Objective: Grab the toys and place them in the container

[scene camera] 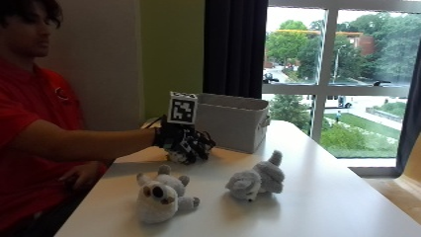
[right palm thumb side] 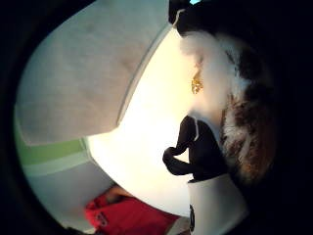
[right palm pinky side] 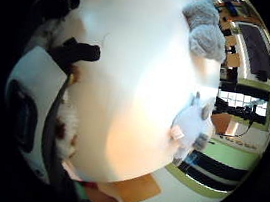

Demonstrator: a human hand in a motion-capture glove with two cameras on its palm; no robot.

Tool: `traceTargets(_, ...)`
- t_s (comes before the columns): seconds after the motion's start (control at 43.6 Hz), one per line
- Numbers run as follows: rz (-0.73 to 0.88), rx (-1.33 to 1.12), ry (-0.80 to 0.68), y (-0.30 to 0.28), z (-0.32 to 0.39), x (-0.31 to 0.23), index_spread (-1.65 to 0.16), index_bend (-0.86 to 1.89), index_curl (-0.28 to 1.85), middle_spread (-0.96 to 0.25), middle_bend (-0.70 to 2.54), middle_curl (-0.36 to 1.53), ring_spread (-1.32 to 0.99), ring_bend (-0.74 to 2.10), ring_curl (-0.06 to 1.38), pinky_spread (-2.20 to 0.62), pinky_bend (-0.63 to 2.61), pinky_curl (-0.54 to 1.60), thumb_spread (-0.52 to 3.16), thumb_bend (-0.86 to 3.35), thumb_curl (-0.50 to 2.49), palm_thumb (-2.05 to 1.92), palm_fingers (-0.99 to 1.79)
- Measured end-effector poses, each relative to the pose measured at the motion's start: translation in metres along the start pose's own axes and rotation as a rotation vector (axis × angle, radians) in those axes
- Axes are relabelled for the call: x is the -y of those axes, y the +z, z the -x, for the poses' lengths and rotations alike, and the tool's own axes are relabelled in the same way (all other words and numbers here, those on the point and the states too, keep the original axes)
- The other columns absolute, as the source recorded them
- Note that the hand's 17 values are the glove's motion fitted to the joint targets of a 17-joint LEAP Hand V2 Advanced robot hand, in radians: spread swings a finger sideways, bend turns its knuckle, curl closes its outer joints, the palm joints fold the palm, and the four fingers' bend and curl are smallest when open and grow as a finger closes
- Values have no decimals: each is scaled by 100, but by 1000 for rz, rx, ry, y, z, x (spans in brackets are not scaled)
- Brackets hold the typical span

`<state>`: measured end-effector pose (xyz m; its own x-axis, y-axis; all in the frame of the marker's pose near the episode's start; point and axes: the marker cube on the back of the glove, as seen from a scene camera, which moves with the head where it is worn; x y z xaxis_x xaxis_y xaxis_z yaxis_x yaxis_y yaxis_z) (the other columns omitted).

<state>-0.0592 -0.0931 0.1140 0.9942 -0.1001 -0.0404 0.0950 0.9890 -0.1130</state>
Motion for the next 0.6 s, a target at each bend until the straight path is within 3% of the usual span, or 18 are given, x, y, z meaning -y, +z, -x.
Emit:
traceTargets(0.253, 8, -30, 35, -2, 1, 6, -48, 14, 27, -14, 11, 10, -27, 97, 34, -29, 132, 44, 133, 7, 36, 31, 32)
traceTargets(0.482, -77, -104, 32, 2, -7, 10, -48, 17, 29, -29, 29, 17, -37, 96, 32, -40, 124, 38, 139, 13, 41, 45, 75)
traceTargets(0.597, -129, -127, 161, 2, -12, 18, -46, 15, 29, -35, 36, 21, -42, 96, 33, -43, 118, 37, 129, 13, 46, 51, 82)
